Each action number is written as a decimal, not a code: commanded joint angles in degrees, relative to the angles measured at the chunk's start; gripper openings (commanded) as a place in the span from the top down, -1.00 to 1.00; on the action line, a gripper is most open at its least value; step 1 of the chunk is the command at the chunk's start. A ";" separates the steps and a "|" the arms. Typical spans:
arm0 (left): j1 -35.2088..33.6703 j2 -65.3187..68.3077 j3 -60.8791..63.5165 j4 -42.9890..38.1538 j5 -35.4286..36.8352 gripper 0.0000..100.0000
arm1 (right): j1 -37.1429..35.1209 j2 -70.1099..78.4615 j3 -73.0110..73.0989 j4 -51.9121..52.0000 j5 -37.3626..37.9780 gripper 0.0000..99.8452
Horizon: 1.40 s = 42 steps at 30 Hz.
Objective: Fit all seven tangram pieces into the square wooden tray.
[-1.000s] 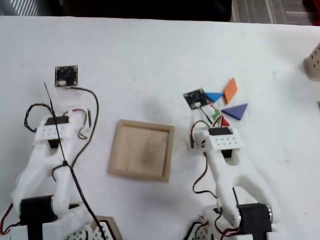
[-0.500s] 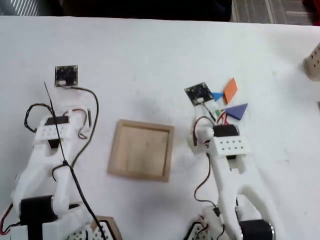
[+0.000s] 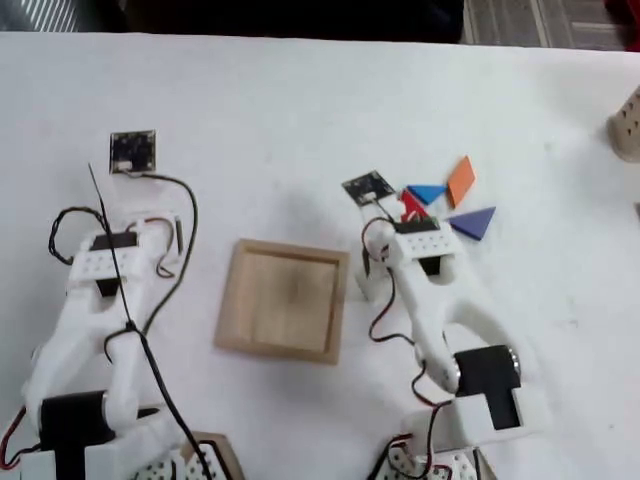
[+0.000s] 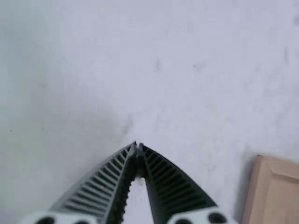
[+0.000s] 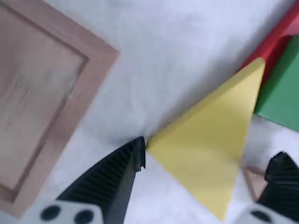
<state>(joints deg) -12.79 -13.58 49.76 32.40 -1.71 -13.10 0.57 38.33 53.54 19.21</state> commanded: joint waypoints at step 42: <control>-0.57 -2.77 -1.76 -1.23 -0.53 0.95 | 0.57 0.22 -3.08 2.68 -2.99 0.19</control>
<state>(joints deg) -12.79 -13.58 49.76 32.40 -1.71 -13.19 1.01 36.22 54.95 15.16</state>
